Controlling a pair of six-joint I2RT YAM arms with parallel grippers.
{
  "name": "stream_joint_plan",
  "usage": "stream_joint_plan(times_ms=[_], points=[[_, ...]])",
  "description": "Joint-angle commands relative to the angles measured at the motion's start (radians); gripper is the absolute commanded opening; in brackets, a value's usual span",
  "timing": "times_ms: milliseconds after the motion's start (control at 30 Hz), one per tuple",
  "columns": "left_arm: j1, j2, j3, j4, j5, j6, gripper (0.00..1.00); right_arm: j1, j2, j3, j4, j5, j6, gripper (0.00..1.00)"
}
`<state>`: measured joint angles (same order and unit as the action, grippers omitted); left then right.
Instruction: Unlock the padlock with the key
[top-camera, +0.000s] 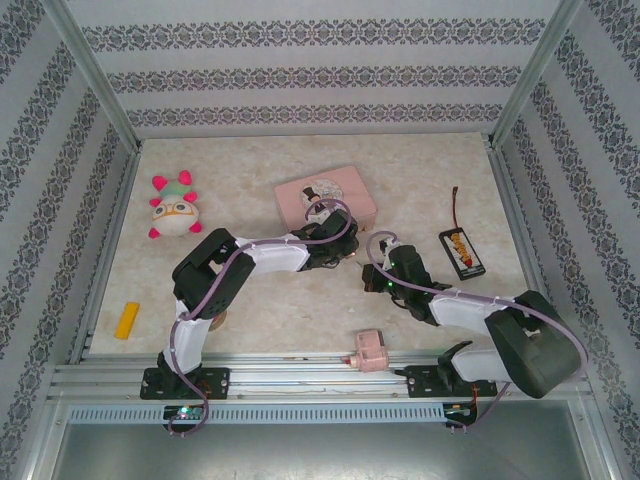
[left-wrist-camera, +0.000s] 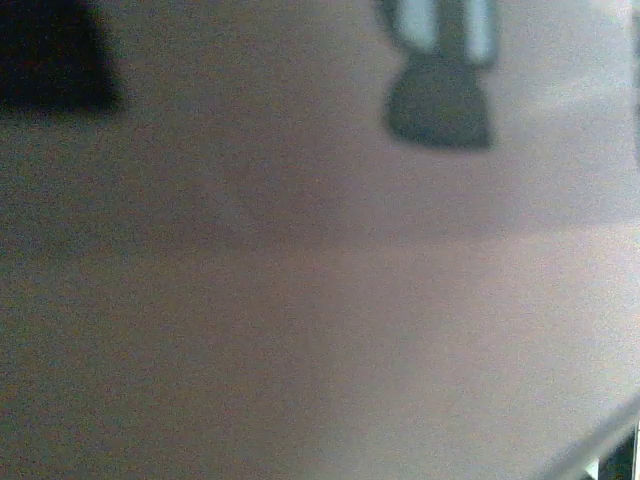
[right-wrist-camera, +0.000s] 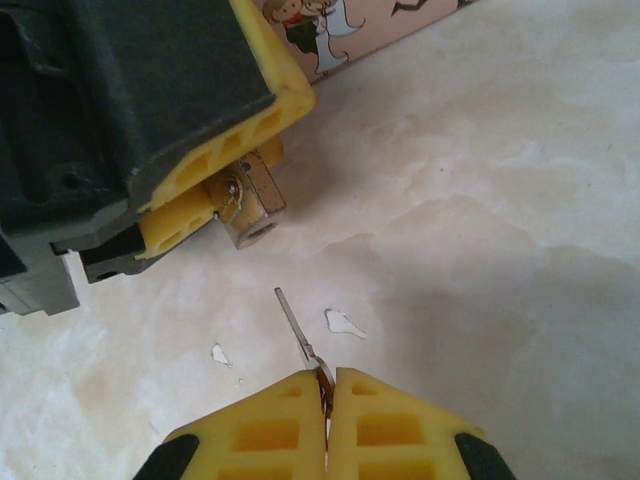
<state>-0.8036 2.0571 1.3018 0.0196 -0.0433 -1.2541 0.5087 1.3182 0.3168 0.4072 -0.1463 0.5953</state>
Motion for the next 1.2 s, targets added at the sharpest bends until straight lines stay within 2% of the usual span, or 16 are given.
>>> stream_joint_plan(times_ms=[0,567,1167], points=[[-0.010,0.003,0.002,0.152,0.087,-0.093,0.08,0.011,0.028,0.010,0.059,0.010,0.011,0.00],[-0.009,0.016,-0.001,0.169,0.110,-0.112,0.08,0.013,0.090,0.021,0.130,0.048,0.021,0.00],[-0.008,0.032,-0.006,0.192,0.125,-0.138,0.08,0.013,0.068,0.021,0.160,0.060,0.016,0.00]])
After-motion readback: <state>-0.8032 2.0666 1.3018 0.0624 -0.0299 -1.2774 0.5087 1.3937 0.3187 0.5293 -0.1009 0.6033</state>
